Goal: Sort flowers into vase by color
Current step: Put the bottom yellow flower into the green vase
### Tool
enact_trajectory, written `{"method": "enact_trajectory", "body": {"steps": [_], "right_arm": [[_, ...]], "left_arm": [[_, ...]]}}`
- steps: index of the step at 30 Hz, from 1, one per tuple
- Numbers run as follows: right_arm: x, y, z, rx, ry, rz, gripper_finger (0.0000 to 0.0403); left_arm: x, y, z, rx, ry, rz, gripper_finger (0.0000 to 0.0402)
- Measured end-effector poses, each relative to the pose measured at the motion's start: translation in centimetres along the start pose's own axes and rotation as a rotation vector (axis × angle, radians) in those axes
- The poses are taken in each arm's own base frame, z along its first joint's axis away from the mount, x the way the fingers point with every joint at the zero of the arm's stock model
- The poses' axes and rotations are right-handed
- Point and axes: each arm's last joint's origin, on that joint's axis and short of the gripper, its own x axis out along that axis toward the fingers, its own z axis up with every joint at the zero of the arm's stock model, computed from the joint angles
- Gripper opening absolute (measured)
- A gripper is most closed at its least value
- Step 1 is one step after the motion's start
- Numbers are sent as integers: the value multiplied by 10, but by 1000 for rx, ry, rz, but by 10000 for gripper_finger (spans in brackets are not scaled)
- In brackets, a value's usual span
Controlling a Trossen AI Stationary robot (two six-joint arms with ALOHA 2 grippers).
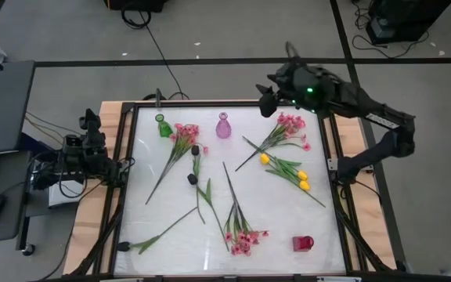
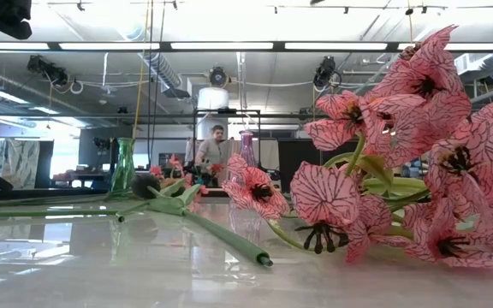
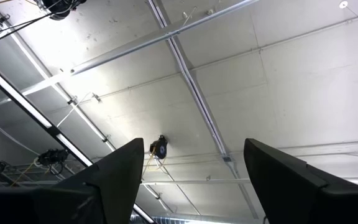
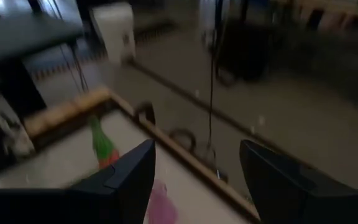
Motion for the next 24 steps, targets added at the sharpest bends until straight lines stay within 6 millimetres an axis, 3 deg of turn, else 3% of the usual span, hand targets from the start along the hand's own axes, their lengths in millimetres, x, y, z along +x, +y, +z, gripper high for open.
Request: {"method": "enact_trajectory", "body": {"steps": [12, 24], "right_arm": [[26, -5, -43, -51, 457, -83, 242], [42, 1, -70, 34, 669, -28, 242]], "left_arm": [[0, 0, 0, 0, 0, 0, 283], [0, 0, 0, 0, 1, 0, 283]]}}
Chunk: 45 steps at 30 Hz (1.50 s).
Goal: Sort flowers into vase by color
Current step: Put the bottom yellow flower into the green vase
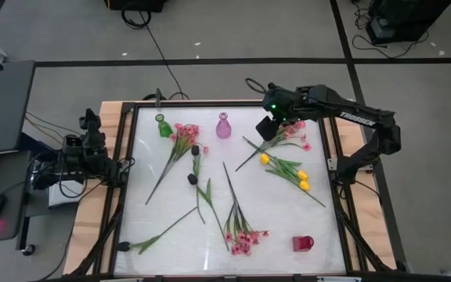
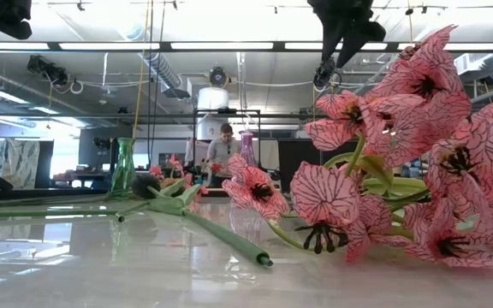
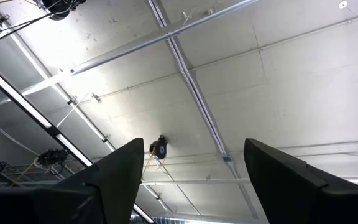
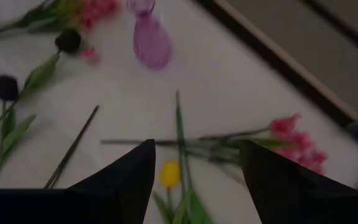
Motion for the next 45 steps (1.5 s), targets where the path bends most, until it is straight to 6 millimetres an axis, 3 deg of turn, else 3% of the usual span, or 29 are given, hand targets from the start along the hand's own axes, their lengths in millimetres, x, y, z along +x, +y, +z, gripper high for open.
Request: {"method": "enact_trajectory", "body": {"steps": [21, 32, 45], "right_arm": [[78, 11, -71, -47, 377, -48, 242], [113, 21, -95, 19, 396, 64, 242], [144, 15, -114, 68, 384, 87, 242]], "left_arm": [[0, 0, 0, 1, 2, -1, 283], [0, 0, 0, 1, 2, -1, 283], [0, 0, 0, 2, 3, -1, 283]]}}
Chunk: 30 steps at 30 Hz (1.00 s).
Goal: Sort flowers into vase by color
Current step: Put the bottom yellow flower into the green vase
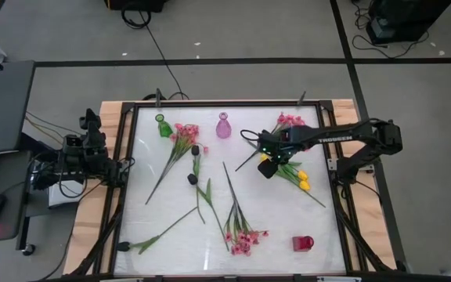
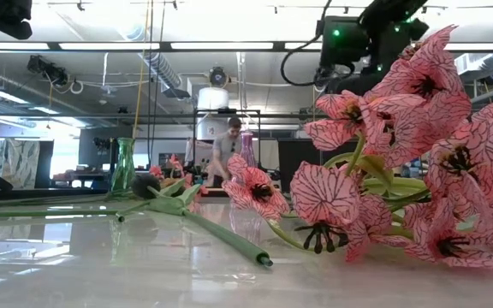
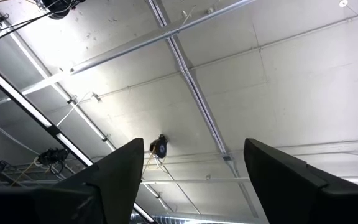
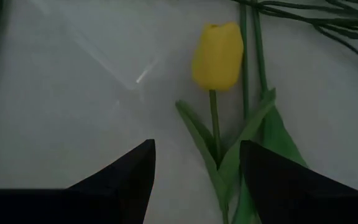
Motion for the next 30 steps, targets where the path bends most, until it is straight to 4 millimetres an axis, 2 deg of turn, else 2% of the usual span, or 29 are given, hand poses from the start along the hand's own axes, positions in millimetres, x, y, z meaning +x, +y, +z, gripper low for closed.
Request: {"method": "enact_trajectory", "body": {"steps": [15, 30], "right_arm": [[38, -13, -10, 134, -63, 36, 242], [55, -20, -15, 169, -150, 36, 242]], "left_arm": [[0, 0, 0, 0, 0, 0, 283], [0, 0, 0, 0, 0, 0, 283]]}}
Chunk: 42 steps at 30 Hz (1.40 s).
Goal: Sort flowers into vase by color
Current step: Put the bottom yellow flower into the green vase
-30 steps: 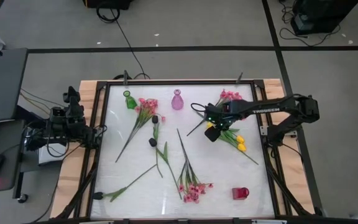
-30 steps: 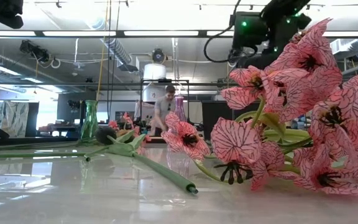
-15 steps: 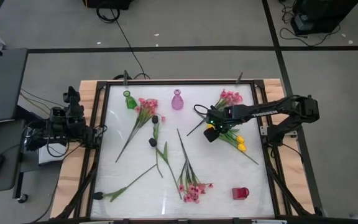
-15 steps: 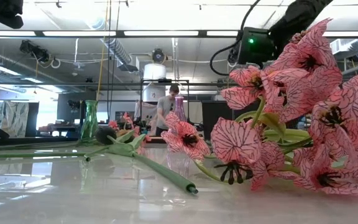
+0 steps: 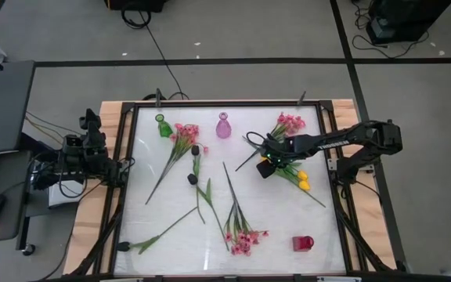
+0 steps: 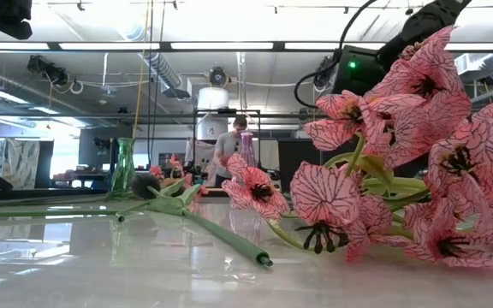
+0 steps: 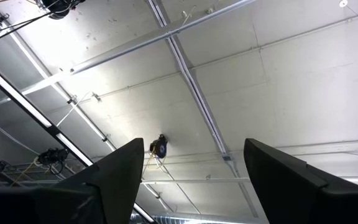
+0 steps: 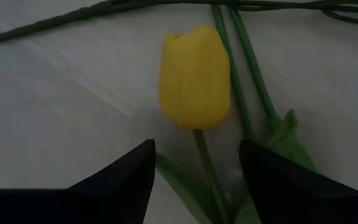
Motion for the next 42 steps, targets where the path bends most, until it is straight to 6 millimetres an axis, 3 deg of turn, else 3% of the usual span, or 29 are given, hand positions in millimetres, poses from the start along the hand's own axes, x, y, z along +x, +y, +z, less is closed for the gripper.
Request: {"method": "enact_trajectory", "body": {"steps": [8, 24, 42], "right_arm": [[1, -1, -1, 6, 0, -1, 230], [2, -1, -1, 31, 1, 2, 93], [1, -4, -4, 32, 33, -24, 18]], "left_arm": [[0, 0, 0, -1, 0, 0, 283], [0, 0, 0, 0, 0, 0, 283], [0, 0, 0, 0, 0, 0, 283]]}}
